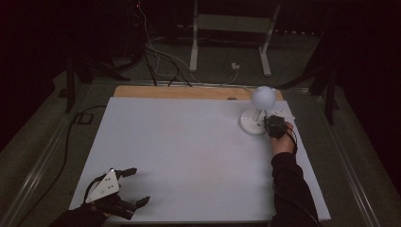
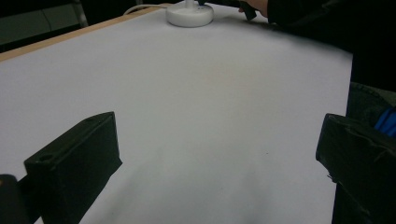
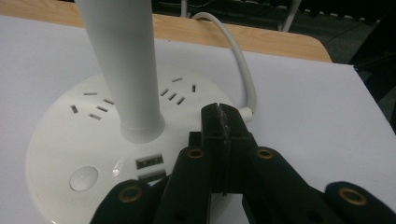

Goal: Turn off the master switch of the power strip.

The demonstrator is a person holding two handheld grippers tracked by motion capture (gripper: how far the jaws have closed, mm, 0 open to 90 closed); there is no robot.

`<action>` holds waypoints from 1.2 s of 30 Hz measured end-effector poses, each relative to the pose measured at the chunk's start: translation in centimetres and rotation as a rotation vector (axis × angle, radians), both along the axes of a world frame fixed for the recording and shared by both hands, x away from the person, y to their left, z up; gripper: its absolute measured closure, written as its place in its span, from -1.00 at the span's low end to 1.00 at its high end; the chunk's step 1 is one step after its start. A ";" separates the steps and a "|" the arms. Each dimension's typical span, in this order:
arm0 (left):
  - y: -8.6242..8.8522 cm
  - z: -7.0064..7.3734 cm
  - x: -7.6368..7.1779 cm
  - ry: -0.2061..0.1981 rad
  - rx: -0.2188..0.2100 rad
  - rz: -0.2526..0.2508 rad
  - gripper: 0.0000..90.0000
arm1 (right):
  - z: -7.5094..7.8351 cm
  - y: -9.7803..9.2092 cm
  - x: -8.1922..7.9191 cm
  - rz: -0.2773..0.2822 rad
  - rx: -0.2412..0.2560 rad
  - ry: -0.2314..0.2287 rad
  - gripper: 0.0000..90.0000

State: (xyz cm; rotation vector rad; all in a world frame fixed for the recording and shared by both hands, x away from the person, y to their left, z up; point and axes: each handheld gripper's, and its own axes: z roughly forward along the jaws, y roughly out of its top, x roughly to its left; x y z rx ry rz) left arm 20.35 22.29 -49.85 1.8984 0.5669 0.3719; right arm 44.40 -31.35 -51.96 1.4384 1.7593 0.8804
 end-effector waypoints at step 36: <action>0.1 0.0 0.0 -0.001 0.001 0.006 -0.99 | 1.3 -1.2 -1.2 0.021 0.091 -0.026 0.30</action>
